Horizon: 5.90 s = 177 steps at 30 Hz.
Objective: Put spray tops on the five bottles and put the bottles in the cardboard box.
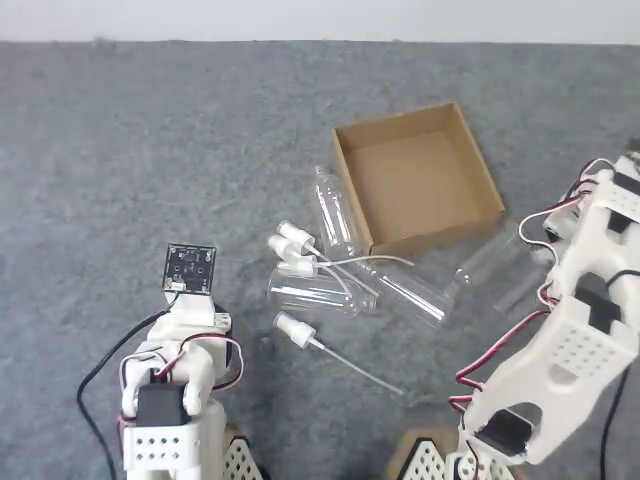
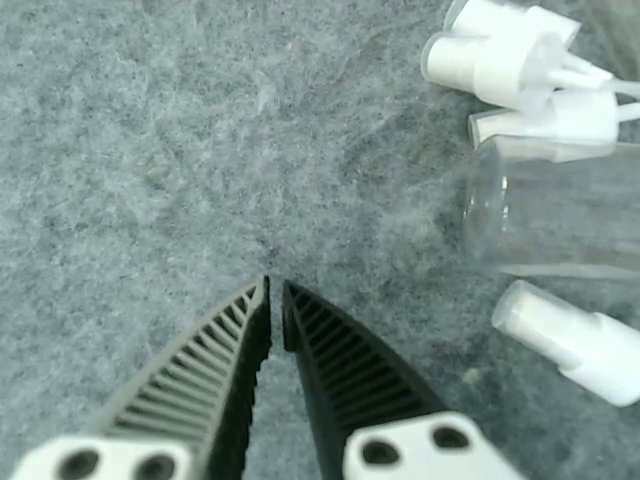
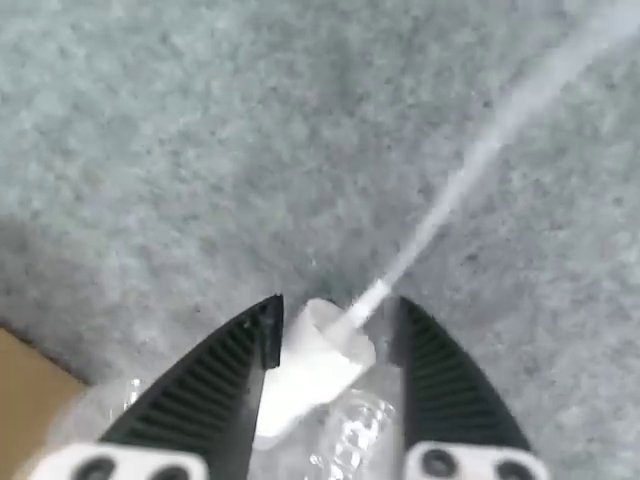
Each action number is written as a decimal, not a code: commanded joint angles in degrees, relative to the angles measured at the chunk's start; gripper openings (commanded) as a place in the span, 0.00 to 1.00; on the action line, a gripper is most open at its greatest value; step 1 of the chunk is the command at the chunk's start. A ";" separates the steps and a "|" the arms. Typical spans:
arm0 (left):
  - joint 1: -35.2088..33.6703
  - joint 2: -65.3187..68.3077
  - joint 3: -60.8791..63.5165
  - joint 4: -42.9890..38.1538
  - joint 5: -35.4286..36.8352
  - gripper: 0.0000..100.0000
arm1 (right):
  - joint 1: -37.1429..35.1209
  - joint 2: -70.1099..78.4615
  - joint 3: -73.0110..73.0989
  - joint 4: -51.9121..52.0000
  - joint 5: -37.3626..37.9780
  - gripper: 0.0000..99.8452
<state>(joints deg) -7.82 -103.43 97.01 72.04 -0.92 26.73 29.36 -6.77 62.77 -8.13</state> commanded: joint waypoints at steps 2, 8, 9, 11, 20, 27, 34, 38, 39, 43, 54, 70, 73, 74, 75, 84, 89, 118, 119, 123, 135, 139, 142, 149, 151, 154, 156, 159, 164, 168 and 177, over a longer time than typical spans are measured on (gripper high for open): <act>-0.35 -1.05 -0.48 0.26 -0.35 0.01 | -1.01 -0.22 -3.08 -1.71 -0.26 0.10; -0.35 -1.05 -0.48 0.26 -0.35 0.01 | -0.92 -2.07 -4.22 -1.27 -0.18 0.10; -0.35 -1.05 -0.48 0.26 -0.35 0.01 | -0.92 -2.68 -4.66 -1.19 -0.26 0.10; -0.35 -1.05 -0.48 0.26 -0.35 0.01 | -1.01 -4.18 -5.45 -1.19 -0.26 0.10; -0.35 -1.05 -0.48 0.26 -0.35 0.01 | -2.07 -6.29 -8.62 0.66 0.79 0.10; -0.35 -1.05 -0.48 0.26 -0.35 0.01 | -6.37 -6.81 -8.97 10.42 1.76 0.10; -0.35 -1.05 -0.48 0.26 -0.35 0.01 | -6.46 -6.81 -4.92 9.27 1.49 0.11; -0.35 -1.05 -0.48 0.26 -0.35 0.01 | -5.85 -7.43 -0.79 7.52 1.49 0.20; -0.35 -1.05 -0.48 0.26 -0.35 0.01 | -5.85 -7.43 -0.88 7.78 1.49 0.21; -0.35 -1.05 -0.48 0.26 -0.35 0.01 | -5.93 -7.43 -1.76 9.54 1.23 0.21; -0.35 -1.05 -0.48 0.26 -0.35 0.01 | -5.85 -7.25 -1.67 15.52 0.88 0.21; -0.35 -1.05 -0.48 0.26 -0.35 0.01 | -0.84 -6.81 5.63 -0.66 -1.32 0.08; -0.35 -1.05 -0.48 0.26 -0.35 0.01 | 0.04 -6.81 5.63 -1.71 0.53 0.07; -0.35 -1.05 -0.48 0.26 -0.35 0.01 | 0.04 -6.81 5.54 -1.71 1.85 0.06; -0.35 -1.05 -0.48 0.26 -0.35 0.01 | 0.04 -6.81 5.54 -1.71 2.81 0.05; -0.35 -1.05 -0.48 0.26 -0.35 0.01 | -0.40 -10.33 2.37 -1.10 4.04 0.04; -0.35 -1.05 -0.48 0.26 -0.35 0.01 | -0.40 -14.73 0.53 1.89 4.04 0.04; -0.35 -1.05 -0.48 0.26 -0.35 0.01 | -3.65 -9.63 14.15 -3.12 3.52 0.16; -0.35 -1.05 -0.48 0.26 -0.35 0.01 | -3.65 -8.84 14.15 -3.56 3.52 0.16; -0.35 -1.05 -0.48 0.26 -0.35 0.01 | -3.65 -7.87 14.15 -5.05 3.87 0.08; -0.35 -1.05 -0.48 0.26 -0.35 0.01 | -5.14 -8.04 -6.15 9.54 3.96 0.01; -0.35 -1.05 -0.48 0.26 -0.35 0.01 | -9.19 -8.31 -17.67 20.53 3.96 0.01; -0.35 -1.05 -0.48 0.26 -0.35 0.01 | -14.46 -10.77 -21.80 25.89 3.87 0.01; -0.35 -1.05 -0.48 0.26 -0.35 0.01 | -32.84 -20.09 -21.80 31.69 6.24 0.01; -0.35 -1.05 -0.48 0.26 -0.35 0.01 | -39.25 -20.88 -21.71 32.75 9.76 0.01; -0.35 -1.05 -0.48 0.26 -0.35 0.01 | -47.96 -20.79 -21.71 33.27 13.89 0.01; -0.35 -1.05 -0.48 0.26 -0.35 0.01 | -52.70 -20.79 -20.13 32.48 15.74 0.01; -0.35 -1.05 -0.48 0.26 -0.35 0.01 | -58.95 -20.88 -16.62 30.02 17.14 0.01; -0.35 -1.05 -0.48 0.26 -0.35 0.01 | -65.63 -20.79 -8.26 18.95 20.84 0.01; -0.35 -1.05 -0.48 0.26 -0.35 0.01 | -67.65 -20.79 -2.02 10.07 26.64 0.01; -0.35 -1.05 -0.48 0.26 -0.35 0.01 | -69.14 -20.79 6.86 2.15 26.81 0.15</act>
<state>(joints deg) -7.82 -103.43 97.01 72.04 -0.92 -41.32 12.75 -1.05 68.04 17.89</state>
